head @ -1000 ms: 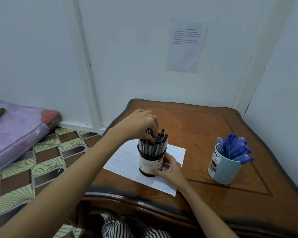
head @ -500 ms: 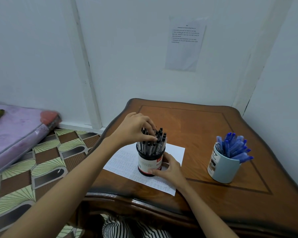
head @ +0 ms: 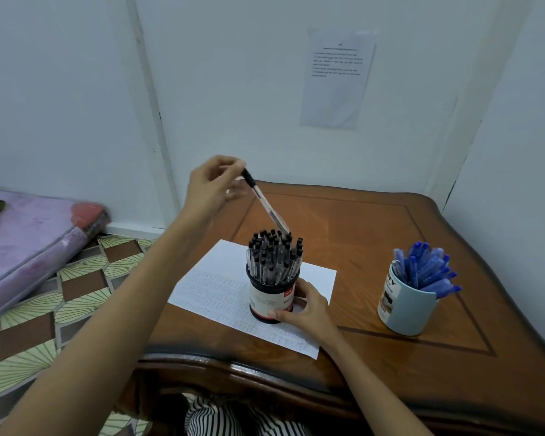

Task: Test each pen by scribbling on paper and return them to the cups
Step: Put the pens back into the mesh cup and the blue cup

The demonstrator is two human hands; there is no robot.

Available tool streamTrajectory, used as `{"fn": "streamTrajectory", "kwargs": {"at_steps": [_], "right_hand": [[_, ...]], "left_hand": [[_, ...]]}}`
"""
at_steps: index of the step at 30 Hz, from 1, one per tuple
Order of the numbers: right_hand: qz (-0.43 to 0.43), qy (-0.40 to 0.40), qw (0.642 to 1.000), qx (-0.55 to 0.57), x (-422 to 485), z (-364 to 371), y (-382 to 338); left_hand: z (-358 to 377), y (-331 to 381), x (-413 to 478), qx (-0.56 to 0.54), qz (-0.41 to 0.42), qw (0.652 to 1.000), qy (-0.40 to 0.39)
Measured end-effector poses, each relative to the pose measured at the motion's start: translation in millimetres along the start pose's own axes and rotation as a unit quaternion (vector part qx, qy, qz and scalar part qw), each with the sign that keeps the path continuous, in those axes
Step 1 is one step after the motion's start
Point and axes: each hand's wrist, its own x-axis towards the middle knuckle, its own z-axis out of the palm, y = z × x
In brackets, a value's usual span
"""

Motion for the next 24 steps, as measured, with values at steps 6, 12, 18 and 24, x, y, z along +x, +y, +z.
{"fn": "streamTrajectory", "kwargs": {"at_steps": [6,12,18,24], "right_hand": [[0.002,0.001,1.000,-0.002,0,0,1],[0.001,0.002,1.000,-0.006,0,0,-1],[-0.002,0.003,1.000,-0.005,-1,0,-2],[0.001,0.000,1.000,-0.015,0,0,-1]], "left_hand": [[-23,-38,-11,-0.104,-0.190,0.976,-0.003],[-47,-53,-18,0.064,-0.144,0.972,-0.172],[-27,-52,-14,0.372,0.085,0.904,-0.193],[22,-43,-19,0.446,0.171,0.808,-0.345]]}}
